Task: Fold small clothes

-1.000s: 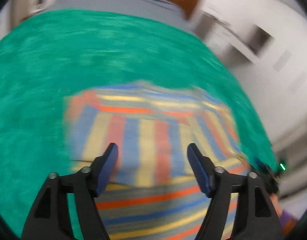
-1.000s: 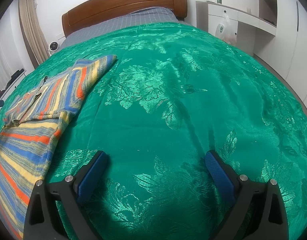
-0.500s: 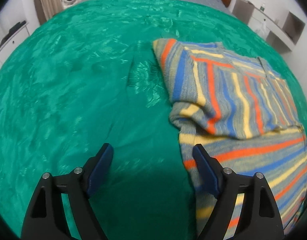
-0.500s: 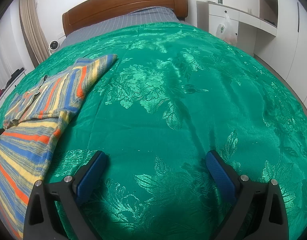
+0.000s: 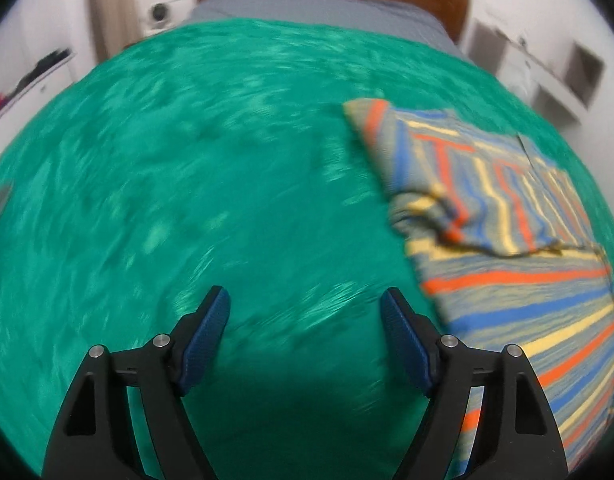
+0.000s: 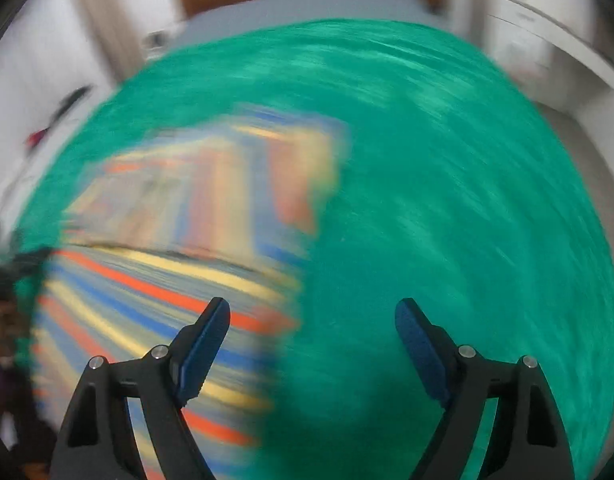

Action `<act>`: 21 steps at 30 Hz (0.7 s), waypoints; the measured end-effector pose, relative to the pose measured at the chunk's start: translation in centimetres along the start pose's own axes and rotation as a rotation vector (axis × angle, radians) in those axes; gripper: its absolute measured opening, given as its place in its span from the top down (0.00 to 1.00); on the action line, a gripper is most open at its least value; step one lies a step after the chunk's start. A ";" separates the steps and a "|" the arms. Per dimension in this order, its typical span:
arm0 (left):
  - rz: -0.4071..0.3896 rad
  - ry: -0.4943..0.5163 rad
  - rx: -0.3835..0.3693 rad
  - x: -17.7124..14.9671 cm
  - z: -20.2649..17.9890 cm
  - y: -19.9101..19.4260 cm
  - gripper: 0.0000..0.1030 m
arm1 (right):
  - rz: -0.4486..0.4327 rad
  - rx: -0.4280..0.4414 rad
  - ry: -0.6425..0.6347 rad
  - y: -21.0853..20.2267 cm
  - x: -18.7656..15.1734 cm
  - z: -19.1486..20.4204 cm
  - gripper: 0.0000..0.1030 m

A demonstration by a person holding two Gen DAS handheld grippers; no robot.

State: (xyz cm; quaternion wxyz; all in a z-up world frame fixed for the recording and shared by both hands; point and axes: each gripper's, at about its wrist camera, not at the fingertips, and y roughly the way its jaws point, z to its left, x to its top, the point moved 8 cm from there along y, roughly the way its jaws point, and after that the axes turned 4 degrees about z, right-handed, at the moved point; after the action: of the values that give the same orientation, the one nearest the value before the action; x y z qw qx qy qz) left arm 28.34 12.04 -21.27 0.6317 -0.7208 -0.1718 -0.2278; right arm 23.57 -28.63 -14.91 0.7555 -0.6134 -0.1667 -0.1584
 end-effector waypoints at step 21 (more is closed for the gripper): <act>-0.188 -0.024 -0.139 -2.3 1.4 -0.7 0.07 | 0.197 0.185 0.194 12.4 7.8 12.7 0.94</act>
State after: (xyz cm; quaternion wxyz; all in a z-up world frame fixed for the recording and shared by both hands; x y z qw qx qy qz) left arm 26.20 13.59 -22.03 0.5539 -0.7463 -0.2302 -0.2886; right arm 35.30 -13.98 -19.78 0.8334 -0.5363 -0.0457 -0.1259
